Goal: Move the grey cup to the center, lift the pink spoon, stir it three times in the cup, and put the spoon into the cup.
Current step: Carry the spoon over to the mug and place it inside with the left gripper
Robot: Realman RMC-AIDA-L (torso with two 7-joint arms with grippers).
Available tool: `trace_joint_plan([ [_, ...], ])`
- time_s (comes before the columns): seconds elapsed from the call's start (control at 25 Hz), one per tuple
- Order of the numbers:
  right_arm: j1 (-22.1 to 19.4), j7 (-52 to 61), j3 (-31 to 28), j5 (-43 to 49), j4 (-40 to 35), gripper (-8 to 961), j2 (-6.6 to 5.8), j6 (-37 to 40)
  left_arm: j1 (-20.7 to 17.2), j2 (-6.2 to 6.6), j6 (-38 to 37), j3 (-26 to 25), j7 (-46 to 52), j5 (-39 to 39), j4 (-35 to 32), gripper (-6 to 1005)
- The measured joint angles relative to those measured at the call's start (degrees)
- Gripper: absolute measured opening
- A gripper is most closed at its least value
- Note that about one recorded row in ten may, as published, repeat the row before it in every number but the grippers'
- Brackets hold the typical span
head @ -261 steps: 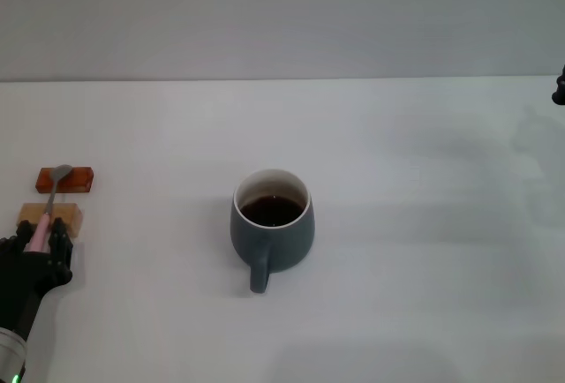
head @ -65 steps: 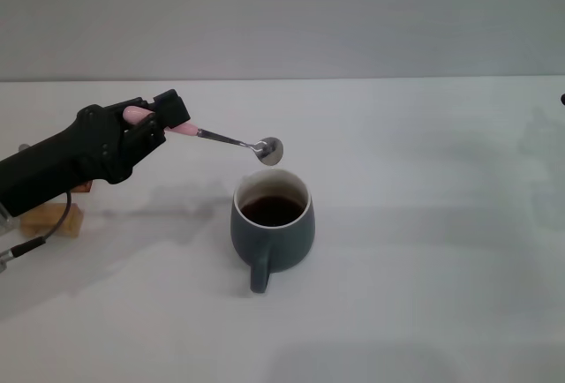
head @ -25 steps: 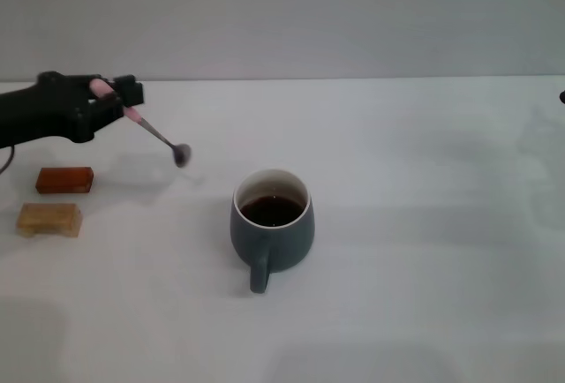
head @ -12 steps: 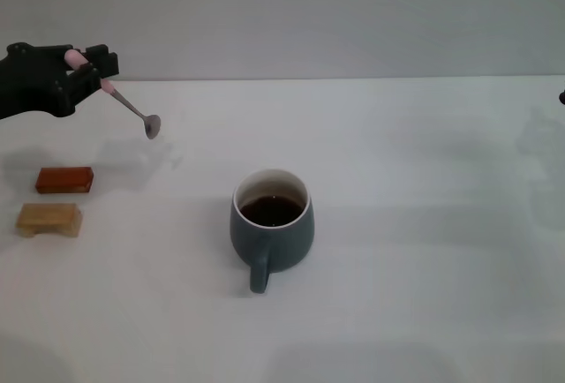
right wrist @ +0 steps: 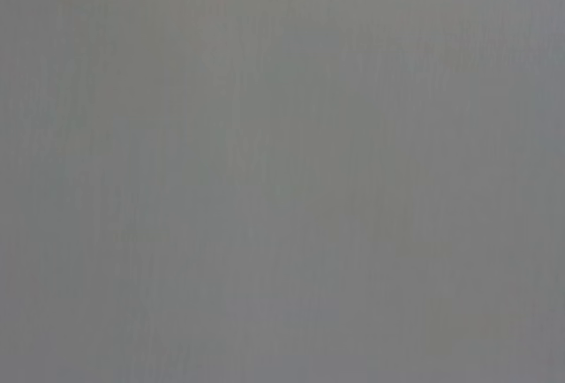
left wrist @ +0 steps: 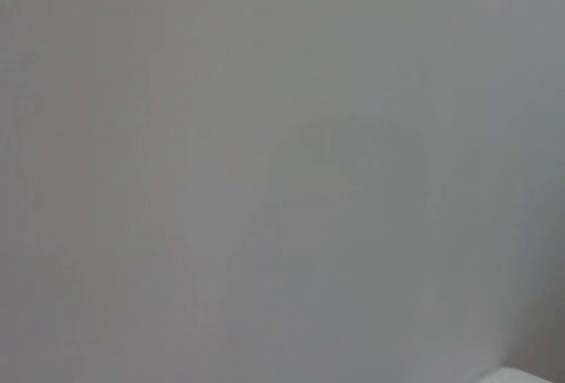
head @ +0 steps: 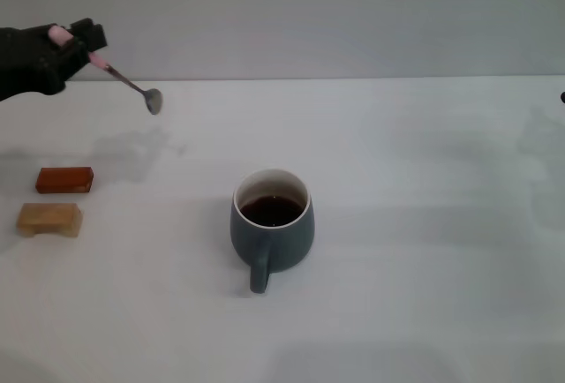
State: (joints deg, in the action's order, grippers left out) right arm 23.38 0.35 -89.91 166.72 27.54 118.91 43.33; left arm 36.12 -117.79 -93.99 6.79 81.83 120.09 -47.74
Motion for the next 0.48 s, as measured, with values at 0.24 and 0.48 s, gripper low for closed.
trace_joint_plan([
  [0.24, 0.0, 0.0, 0.0, 0.0, 0.1, 5, 0.08, 0.0, -0.6, 0.39, -5.4, 5.8, 0.8, 0.0, -2.1, 144],
  [0.48, 0.0, 0.0, 0.1, 0.0, 0.2, 5, 0.09, 0.0, -0.9, 0.01, -9.4, 9.1, 2.7, -0.2, -3.8, 144],
])
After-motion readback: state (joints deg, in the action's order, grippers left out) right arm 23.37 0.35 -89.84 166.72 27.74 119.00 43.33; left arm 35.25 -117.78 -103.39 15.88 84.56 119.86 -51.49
